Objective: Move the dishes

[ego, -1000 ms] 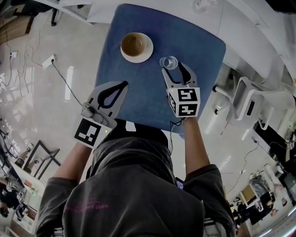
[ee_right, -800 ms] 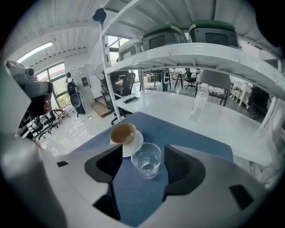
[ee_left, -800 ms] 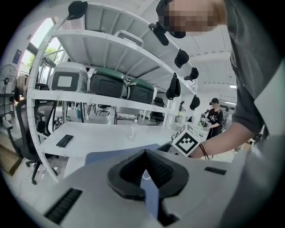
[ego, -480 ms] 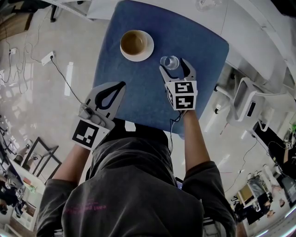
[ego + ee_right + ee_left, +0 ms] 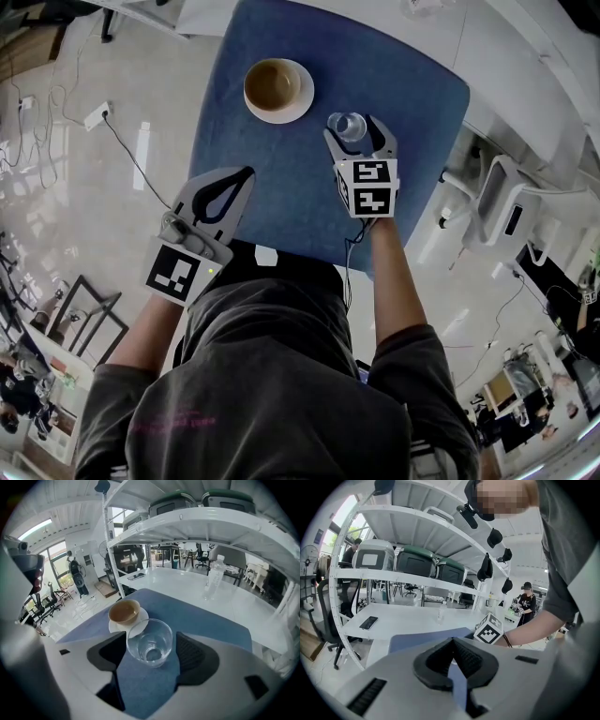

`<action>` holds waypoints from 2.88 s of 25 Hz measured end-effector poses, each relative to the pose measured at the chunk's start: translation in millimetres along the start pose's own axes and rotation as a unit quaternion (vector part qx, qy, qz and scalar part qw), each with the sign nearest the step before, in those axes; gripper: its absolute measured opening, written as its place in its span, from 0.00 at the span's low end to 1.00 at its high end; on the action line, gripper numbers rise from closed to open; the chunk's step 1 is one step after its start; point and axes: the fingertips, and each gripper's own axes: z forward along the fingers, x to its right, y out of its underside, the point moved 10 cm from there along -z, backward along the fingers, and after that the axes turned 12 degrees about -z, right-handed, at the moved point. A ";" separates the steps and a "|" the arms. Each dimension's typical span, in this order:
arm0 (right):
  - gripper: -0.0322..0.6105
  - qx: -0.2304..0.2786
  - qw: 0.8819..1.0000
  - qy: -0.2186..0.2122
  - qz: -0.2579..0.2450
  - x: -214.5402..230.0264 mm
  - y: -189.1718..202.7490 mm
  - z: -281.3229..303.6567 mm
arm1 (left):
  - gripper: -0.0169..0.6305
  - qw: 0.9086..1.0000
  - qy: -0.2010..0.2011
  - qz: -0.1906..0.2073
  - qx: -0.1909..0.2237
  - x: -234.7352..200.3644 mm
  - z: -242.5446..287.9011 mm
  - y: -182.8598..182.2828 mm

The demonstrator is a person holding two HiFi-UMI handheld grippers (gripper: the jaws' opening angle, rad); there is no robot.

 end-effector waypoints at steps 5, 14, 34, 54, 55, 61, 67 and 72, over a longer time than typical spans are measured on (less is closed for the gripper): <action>0.54 -0.001 1.000 0.007 0.006 1.7 2.6 2.6 | 0.03 1.000 -0.001 -0.002 -0.004 0.2 1.2 1.4; 0.50 0.003 1.000 0.022 0.003 -0.2 7.2 5.4 | 0.03 1.000 -0.004 -0.001 -0.002 0.6 -4.1 4.5; 0.49 0.009 0.999 0.040 0.009 -6.5 11.3 -2.8 | 0.03 1.000 0.005 0.011 -0.003 -3.0 -13.5 -2.0; 0.49 -0.014 0.992 0.098 0.078 -29.8 52.3 -62.6 | 0.03 0.994 0.091 0.053 -0.016 2.4 -13.1 -13.5; 0.49 -0.016 0.991 0.100 0.082 -32.1 55.4 -65.4 | 0.03 0.994 0.095 0.055 -0.017 2.8 -13.1 -13.4; 0.49 -0.030 0.989 0.110 0.098 -45.6 76.0 -81.2 | 0.03 0.991 0.115 0.068 -0.023 8.6 -12.8 -13.1; 0.49 -0.041 0.986 0.119 0.114 -55.2 94.4 -93.8 | 0.03 0.988 0.128 0.077 -0.030 15.0 -11.0 -12.3; 0.49 -0.046 0.984 0.122 0.120 -59.3 106.3 -101.6 | 0.03 0.987 0.135 0.083 -0.033 20.8 -9.7 -10.0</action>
